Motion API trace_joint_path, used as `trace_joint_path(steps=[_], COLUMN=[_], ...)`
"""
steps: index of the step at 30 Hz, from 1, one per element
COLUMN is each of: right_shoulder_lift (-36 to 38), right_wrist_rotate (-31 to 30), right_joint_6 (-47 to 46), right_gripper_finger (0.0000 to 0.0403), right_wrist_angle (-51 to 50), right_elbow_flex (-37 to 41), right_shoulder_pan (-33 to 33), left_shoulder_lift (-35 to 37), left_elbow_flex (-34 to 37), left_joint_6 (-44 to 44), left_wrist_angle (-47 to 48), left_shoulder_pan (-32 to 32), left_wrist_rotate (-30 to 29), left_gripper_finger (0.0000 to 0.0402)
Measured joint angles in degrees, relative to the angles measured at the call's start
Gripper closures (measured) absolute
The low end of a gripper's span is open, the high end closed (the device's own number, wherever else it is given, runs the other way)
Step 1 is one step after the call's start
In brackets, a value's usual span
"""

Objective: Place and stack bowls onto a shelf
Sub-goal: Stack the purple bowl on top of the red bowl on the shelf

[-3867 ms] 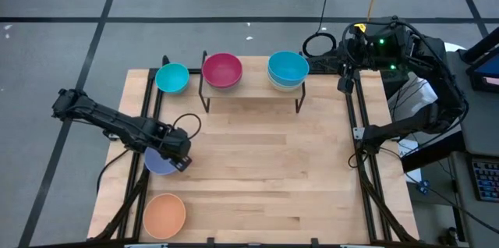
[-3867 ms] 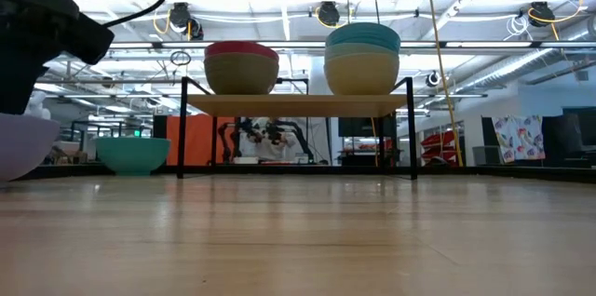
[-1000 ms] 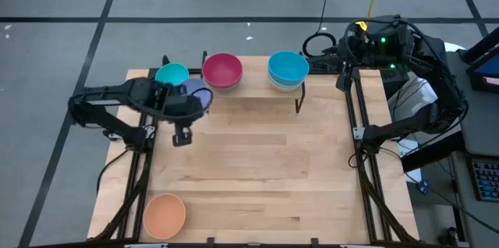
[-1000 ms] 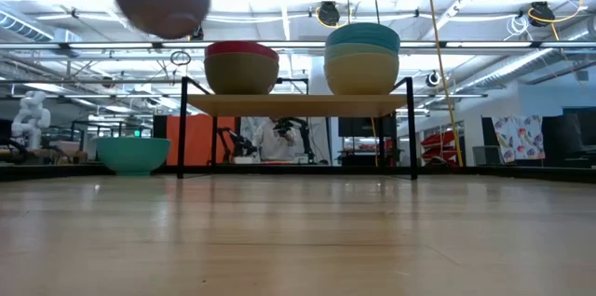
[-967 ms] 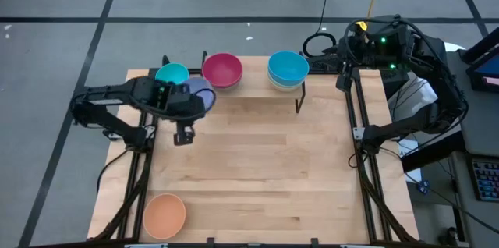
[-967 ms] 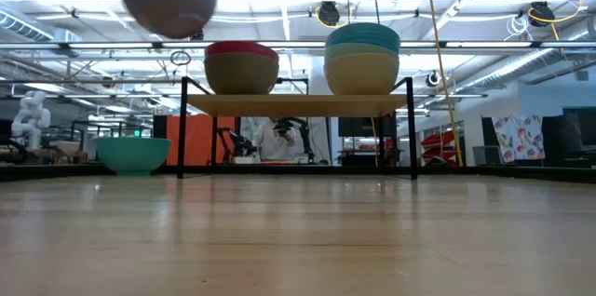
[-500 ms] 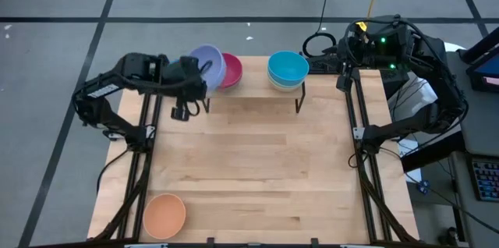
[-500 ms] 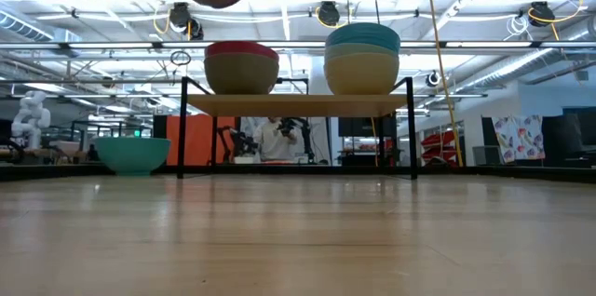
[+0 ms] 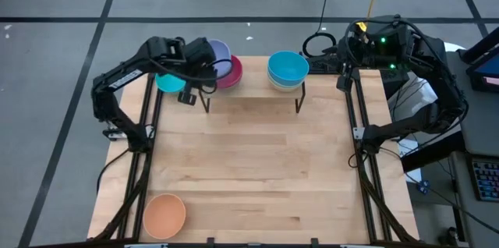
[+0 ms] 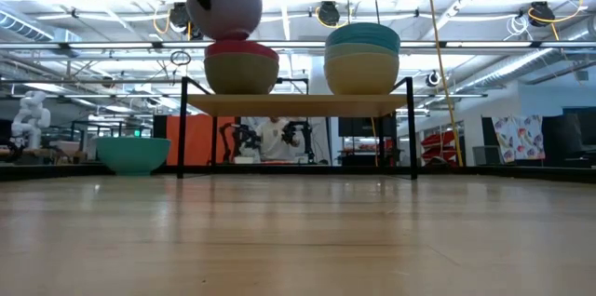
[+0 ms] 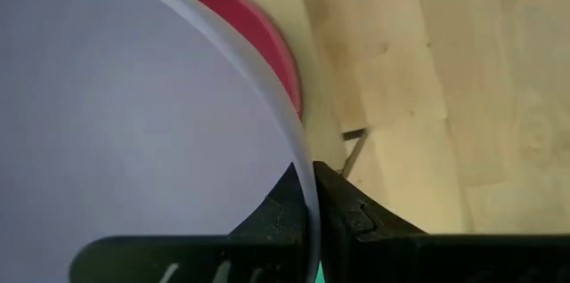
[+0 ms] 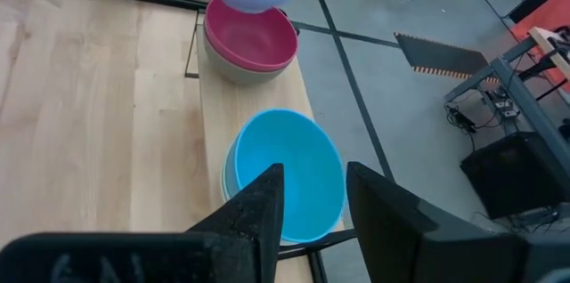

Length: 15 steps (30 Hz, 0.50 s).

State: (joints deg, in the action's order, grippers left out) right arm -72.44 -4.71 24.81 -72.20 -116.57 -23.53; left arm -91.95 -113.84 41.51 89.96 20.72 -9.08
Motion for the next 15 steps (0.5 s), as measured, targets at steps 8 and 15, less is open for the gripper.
trace_joint_path(steps=[8, 15], right_shoulder_lift=[0.0, 0.0], right_wrist_rotate=[0.0, 0.0], right_joint_6=[2.0, 2.7], right_gripper_finger=[0.0284, 0.0284], right_wrist_angle=[0.0, 0.0], right_elbow_flex=[0.0, 0.0], right_shoulder_pan=[0.0, 0.0], left_shoulder_lift=[-0.8, -4.4], left_elbow_flex=[0.0, 0.0], left_joint_6=[0.3, 1.3], left_wrist_angle=[0.1, 0.1], left_shoulder_pan=[2.2, 2.2], left_wrist_rotate=[1.6, 2.0], left_gripper_finger=[0.0394, 0.0394])
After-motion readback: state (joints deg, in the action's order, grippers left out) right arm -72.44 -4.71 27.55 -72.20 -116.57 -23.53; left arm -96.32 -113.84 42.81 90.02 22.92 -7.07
